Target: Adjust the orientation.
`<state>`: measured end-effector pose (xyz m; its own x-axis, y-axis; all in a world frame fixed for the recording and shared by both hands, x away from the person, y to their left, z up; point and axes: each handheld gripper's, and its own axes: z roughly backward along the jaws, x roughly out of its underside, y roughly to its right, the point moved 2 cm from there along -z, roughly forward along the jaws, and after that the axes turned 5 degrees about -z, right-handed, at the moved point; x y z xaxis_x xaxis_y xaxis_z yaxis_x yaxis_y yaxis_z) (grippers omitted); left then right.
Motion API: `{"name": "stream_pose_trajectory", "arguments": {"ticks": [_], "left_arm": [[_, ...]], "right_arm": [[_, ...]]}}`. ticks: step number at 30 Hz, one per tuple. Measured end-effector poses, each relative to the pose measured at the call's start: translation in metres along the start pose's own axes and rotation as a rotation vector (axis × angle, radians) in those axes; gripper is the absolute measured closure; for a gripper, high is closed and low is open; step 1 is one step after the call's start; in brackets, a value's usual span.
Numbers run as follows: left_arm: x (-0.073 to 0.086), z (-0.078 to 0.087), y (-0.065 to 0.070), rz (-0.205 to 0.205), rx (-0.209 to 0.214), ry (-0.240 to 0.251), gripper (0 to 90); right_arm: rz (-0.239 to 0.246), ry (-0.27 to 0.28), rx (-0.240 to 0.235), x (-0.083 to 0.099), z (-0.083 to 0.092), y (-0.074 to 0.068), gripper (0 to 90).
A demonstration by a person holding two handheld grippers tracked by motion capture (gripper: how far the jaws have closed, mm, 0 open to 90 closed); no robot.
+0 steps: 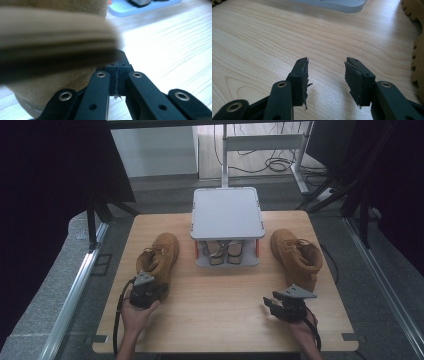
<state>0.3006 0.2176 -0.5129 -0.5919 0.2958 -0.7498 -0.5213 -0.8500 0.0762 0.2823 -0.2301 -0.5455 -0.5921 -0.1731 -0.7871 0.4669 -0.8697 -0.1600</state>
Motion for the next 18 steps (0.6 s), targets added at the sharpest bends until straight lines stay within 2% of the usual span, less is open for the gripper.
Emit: {"name": "stream_pose_trajectory", "arguments": {"ticks": [2, 9, 14, 18], "left_arm": [[0.001, 0.002, -0.002, -0.001, -0.002, -0.005, 90.0], [0.007, 0.012, -0.017, 0.038, -0.004, -0.016, 90.0], [0.015, 0.023, -0.034, 0.079, -0.031, -0.014, 90.0], [0.018, 0.026, -0.042, 0.1, -0.044, -0.011, 90.0]], "right_arm": [[0.0, 0.0, 0.0, 0.0, 0.0, 0.0, 53.4], [-0.001, 0.002, 0.0, 0.0, 0.0, 0.001, 53.4], [0.0, 0.001, 0.001, 0.0, 0.0, 0.001, 53.3], [0.0, 0.0, 0.001, 0.0, 0.0, 0.001, 53.3]]}}
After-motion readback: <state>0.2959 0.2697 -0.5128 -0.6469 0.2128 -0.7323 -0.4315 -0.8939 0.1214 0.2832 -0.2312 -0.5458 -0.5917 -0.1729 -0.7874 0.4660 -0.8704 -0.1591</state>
